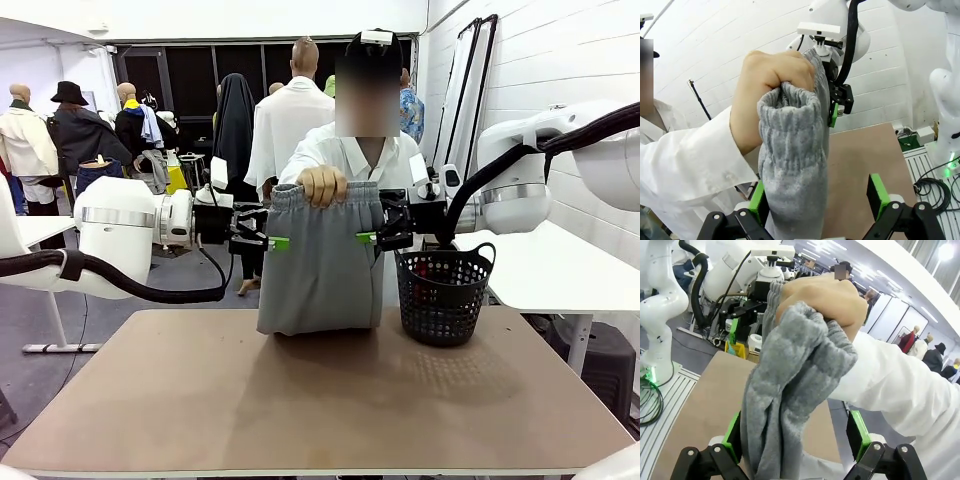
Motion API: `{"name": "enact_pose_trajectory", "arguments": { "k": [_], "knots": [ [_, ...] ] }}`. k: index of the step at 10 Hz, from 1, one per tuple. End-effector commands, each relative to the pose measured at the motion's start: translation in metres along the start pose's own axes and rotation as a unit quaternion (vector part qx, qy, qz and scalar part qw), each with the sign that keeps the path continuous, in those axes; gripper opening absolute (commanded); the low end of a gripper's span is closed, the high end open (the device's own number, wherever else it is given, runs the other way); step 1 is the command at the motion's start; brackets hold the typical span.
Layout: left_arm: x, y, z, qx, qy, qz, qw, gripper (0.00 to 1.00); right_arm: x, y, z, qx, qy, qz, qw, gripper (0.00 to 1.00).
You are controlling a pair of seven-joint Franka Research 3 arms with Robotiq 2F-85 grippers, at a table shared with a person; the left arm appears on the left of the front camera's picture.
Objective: Fold the training pants.
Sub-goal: Grab both ends of the Training pants handed by a person.
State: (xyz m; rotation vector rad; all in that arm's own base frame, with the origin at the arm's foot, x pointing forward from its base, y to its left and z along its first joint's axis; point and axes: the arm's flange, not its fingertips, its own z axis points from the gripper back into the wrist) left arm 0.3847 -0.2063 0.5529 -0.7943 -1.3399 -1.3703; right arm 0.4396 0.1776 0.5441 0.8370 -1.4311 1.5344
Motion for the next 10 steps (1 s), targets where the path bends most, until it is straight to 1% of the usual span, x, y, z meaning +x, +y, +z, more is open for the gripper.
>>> {"name": "enact_pose_trajectory", "arguments": {
  "k": [1,3,5,6,7,9,10],
  "knots": [
    [-0.008,-0.008,-0.001,0.001,-0.021,-0.002,1.0,1.0,0.0,-0.011,-0.005,-0.002,-0.012,-0.022,1.0,1.0],
    [-0.011,-0.012,-0.007,-0.02,-0.028,0.015,0.999,1.0,-0.002,-0.014,-0.003,-0.008,-0.03,-0.033,0.999,1.0],
    [-0.01,-0.015,-0.01,-0.026,-0.04,0.018,0.999,1.0,-0.005,-0.015,-0.005,-0.001,-0.033,-0.049,0.998,1.0],
    [-0.011,-0.013,-0.012,-0.024,-0.049,0.018,0.998,0.86,-0.007,-0.017,-0.006,0.003,-0.036,-0.056,0.998,1.0],
    [-0.011,-0.012,-0.013,-0.017,-0.055,0.022,0.998,0.67,-0.006,-0.016,-0.007,0.01,-0.039,-0.059,0.997,0.88],
    [-0.008,-0.006,-0.018,-0.005,-0.067,0.017,0.998,0.28,-0.008,-0.015,-0.009,0.025,-0.034,-0.074,0.996,0.48],
    [-0.008,-0.004,-0.022,-0.01,-0.068,0.02,0.997,0.08,-0.008,-0.014,-0.008,0.028,-0.033,-0.078,0.996,0.28]
  ]
}}
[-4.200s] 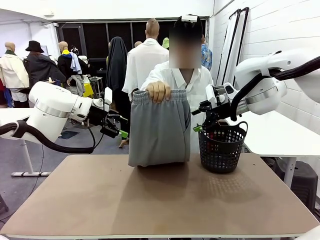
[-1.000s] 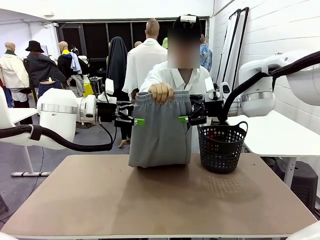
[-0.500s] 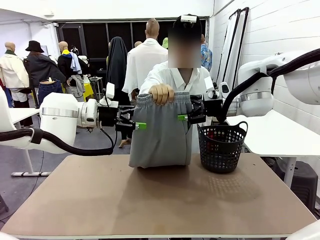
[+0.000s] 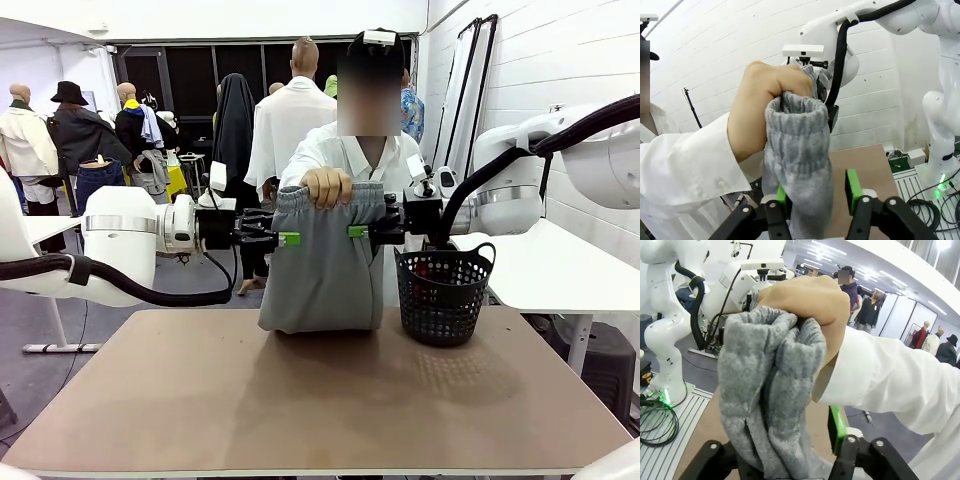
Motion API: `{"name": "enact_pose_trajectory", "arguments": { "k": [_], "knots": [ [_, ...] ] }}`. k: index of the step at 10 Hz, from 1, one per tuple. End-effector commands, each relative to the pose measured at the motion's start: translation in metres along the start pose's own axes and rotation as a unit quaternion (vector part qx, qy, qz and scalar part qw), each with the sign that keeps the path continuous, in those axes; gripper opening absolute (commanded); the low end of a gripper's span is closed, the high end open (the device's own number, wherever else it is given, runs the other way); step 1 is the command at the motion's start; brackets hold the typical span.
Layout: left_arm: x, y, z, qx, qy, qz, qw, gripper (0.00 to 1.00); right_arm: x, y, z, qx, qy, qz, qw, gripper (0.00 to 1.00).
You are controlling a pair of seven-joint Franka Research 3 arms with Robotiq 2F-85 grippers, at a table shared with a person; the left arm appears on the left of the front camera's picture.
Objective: Fold the training pants.
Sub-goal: Grab both ends of the Training pants handed by a person.
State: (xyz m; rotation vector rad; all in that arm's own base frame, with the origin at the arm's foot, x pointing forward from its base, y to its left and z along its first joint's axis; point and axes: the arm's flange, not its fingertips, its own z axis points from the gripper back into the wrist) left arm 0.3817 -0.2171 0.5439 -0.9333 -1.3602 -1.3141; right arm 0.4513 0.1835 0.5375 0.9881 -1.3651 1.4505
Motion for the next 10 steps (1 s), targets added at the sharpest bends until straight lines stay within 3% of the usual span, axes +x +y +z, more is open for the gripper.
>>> {"name": "enact_pose_trajectory", "arguments": {
  "k": [1,2,7,10],
  "knots": [
    [-0.005,0.005,-0.013,-0.008,-0.015,-0.012,1.0,0.0,0.002,-0.006,0.0,0.012,0.0,-0.015,1.0,0.08],
    [-0.004,0.007,-0.014,-0.011,-0.009,-0.009,1.0,0.0,0.002,-0.007,0.002,0.016,0.005,-0.022,1.0,0.0],
    [-0.006,0.018,-0.012,0.017,0.006,-0.001,1.0,0.0,0.0,-0.008,0.003,0.031,0.017,-0.044,0.998,0.0],
    [-0.011,0.022,-0.015,-0.026,0.013,0.008,1.0,0.0,-0.001,-0.01,0.002,0.021,0.046,-0.045,0.998,0.0]
  ]
}}
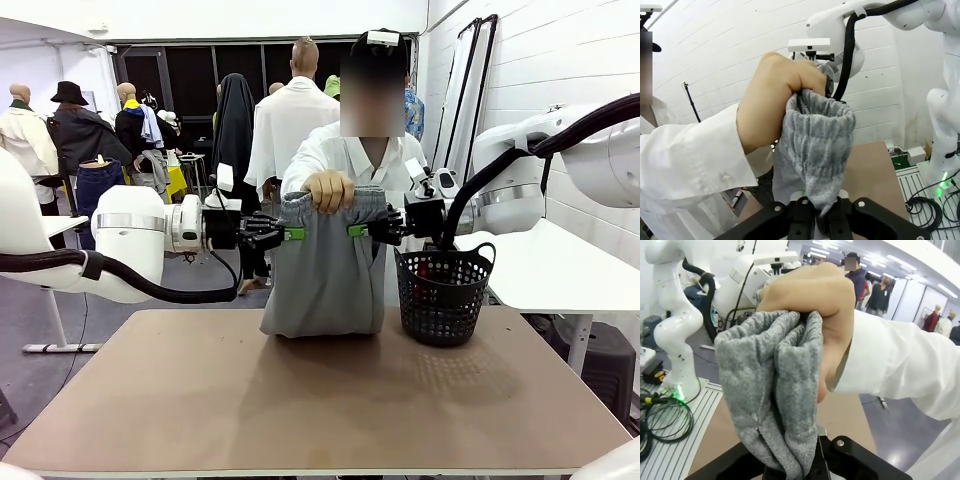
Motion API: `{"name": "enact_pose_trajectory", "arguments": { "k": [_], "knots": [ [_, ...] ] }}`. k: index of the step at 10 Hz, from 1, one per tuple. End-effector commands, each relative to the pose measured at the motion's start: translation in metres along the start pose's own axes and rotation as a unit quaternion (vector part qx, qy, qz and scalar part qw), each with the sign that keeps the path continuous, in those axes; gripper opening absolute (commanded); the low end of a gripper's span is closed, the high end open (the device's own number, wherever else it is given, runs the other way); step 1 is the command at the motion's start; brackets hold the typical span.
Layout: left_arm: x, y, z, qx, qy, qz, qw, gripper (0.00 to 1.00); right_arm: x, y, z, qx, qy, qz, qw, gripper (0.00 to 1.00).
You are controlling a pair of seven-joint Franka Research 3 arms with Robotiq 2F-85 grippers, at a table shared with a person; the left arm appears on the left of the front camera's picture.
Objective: Fold the training pants.
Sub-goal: Grab both ends of the Training pants handed by a person, then release the ends of the Training pants and then grab the overlapped ends.
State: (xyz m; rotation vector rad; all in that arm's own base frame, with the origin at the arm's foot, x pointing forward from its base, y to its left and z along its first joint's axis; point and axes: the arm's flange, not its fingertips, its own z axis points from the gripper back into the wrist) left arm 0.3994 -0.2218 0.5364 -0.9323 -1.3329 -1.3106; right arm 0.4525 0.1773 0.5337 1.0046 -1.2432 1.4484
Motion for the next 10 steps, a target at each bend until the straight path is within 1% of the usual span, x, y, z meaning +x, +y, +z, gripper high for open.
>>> {"name": "enact_pose_trajectory", "arguments": {
  "k": [1,2,10],
  "knots": [
    [-0.005,0.012,-0.009,-0.116,0.035,0.023,0.992,0.0,0.003,-0.011,-0.004,-0.016,0.009,0.007,1.0,0.0],
    [0.0,0.0,0.0,0.0,0.0,0.0,1.0,0.0,0.0,0.0,0.0,0.0,0.0,0.0,1.0,0.0],
    [0.0,0.0,0.0,0.0,0.0,0.0,1.0,0.0,0.0,0.0,0.0,0.0,0.0,0.0,1.0,0.0]
  ]
}}
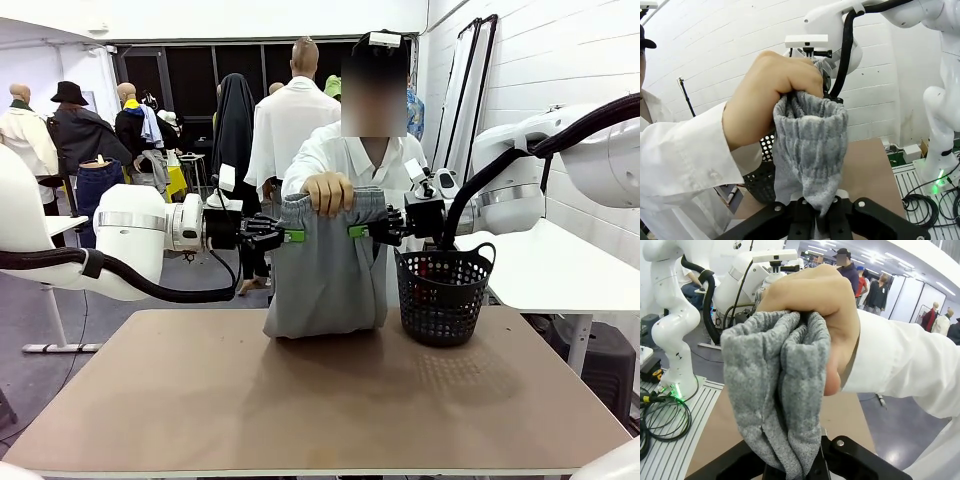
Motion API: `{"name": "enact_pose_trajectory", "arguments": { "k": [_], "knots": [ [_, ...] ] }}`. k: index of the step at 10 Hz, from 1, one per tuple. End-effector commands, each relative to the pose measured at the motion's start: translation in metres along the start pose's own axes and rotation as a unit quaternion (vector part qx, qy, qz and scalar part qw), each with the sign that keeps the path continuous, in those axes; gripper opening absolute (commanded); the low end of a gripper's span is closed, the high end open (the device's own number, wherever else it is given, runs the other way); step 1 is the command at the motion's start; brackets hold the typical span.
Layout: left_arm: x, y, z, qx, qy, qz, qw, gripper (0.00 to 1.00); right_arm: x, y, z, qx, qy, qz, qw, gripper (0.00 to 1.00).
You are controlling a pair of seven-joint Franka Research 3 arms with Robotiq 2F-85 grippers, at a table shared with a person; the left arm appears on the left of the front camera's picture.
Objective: Fold the training pants.
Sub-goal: Release the ends of the Training pants and then grab the overlapped ends.
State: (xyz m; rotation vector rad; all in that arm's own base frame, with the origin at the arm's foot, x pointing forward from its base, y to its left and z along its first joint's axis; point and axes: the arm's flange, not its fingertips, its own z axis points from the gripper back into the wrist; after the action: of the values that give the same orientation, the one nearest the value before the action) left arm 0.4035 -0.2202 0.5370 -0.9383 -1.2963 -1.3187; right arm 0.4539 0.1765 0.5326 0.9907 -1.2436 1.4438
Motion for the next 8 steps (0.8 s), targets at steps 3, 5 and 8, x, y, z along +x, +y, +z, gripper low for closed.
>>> {"name": "enact_pose_trajectory", "arguments": {
  "k": [3,5,8],
  "knots": [
    [0.0003,-0.0043,-0.0012,0.009,-0.01,-0.008,1.0,0.0,0.0015,0.0011,-0.0007,0.005,-0.004,0.0,1.0,0.0],
    [0.0003,-0.0043,-0.0012,0.009,-0.01,-0.008,1.0,0.0,0.0015,0.0011,-0.0007,0.005,-0.004,0.0,1.0,0.0],
    [0.0003,-0.0043,-0.0012,0.009,-0.01,-0.008,1.0,0.0,0.0015,0.0011,-0.0007,0.005,-0.004,0.0,1.0,0.0]
  ]
}}
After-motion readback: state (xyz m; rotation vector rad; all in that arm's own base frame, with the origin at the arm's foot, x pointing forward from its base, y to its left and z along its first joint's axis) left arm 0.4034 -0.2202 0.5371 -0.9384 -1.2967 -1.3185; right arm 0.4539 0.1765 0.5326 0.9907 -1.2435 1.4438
